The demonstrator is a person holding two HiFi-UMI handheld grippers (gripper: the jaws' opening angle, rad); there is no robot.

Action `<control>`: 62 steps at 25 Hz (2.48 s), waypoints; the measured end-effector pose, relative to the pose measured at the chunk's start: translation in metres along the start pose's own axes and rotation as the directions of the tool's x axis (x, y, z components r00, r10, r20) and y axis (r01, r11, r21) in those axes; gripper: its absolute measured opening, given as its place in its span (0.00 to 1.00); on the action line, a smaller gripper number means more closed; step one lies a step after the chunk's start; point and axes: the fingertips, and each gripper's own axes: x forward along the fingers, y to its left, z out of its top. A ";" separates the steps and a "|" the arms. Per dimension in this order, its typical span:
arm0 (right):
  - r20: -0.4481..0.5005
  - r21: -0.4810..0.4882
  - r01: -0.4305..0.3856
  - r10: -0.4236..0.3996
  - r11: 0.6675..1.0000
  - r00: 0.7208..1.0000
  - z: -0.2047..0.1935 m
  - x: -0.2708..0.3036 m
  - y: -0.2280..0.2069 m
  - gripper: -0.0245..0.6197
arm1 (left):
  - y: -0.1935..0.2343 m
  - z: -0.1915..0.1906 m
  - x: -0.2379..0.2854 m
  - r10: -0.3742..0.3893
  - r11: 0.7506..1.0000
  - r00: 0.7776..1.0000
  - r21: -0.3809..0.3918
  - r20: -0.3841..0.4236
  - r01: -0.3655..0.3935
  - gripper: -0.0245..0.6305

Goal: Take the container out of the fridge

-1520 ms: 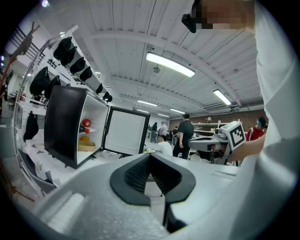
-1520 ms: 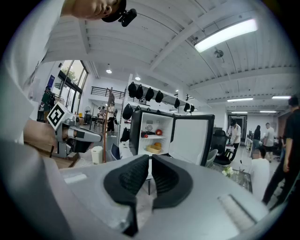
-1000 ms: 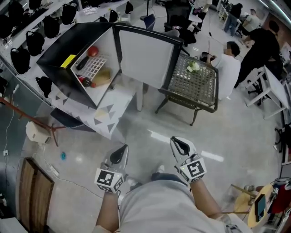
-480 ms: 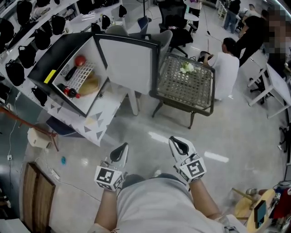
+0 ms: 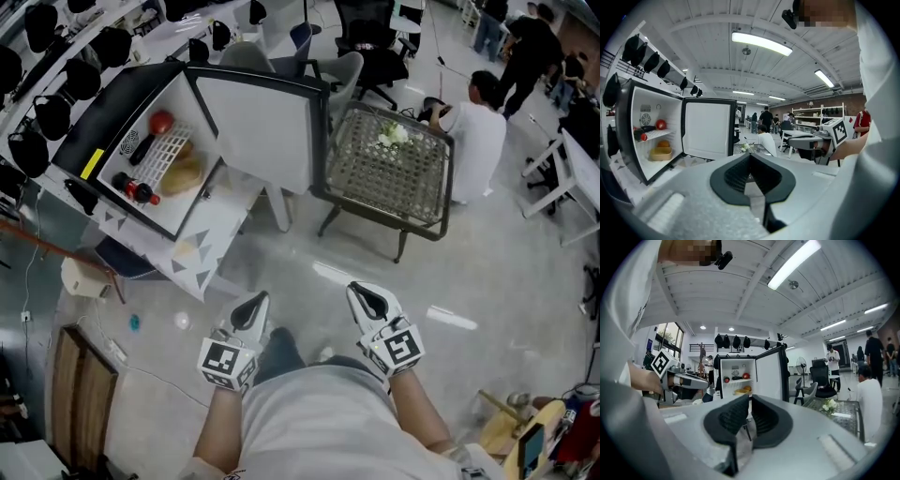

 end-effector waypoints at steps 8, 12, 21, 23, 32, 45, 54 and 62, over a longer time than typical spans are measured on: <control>-0.034 -0.022 -0.033 0.032 0.999 0.999 0.007 0.058 -0.008 0.07 | 0.054 0.004 0.018 0.023 0.999 1.000 -0.027 0.004 -0.023 0.05; -0.048 -0.035 -0.052 0.050 0.998 0.998 0.015 0.095 0.000 0.07 | 0.092 0.005 0.020 0.030 0.999 1.000 -0.037 0.002 -0.030 0.05; -0.092 -0.050 -0.078 0.073 0.996 0.993 0.022 0.188 0.029 0.07 | 0.178 0.002 0.021 0.010 0.998 1.000 -0.056 -0.003 -0.010 0.05; -0.101 -0.050 -0.085 0.080 0.995 0.992 0.023 0.210 0.038 0.07 | 0.197 -0.001 0.017 0.005 0.998 1.000 -0.057 -0.009 -0.006 0.05; -0.126 -0.096 -0.144 0.132 0.985 0.983 0.025 0.308 0.087 0.07 | 0.284 -0.020 -0.015 0.018 0.997 0.999 -0.080 -0.032 -0.021 0.05; -0.194 -0.153 -0.280 0.249 0.948 0.949 0.025 0.377 0.115 0.07 | 0.327 -0.028 -0.047 0.153 0.978 0.988 -0.138 -0.035 -0.156 0.05; -0.228 -0.168 -0.427 0.387 0.888 0.893 0.025 0.433 0.099 0.07 | 0.348 -0.022 -0.035 0.311 0.932 0.949 -0.176 -0.053 -0.316 0.05; -0.288 -0.192 -0.572 0.512 0.797 0.809 0.012 0.485 0.092 0.07 | 0.357 -0.020 -0.035 0.479 0.849 0.874 -0.210 -0.084 -0.486 0.05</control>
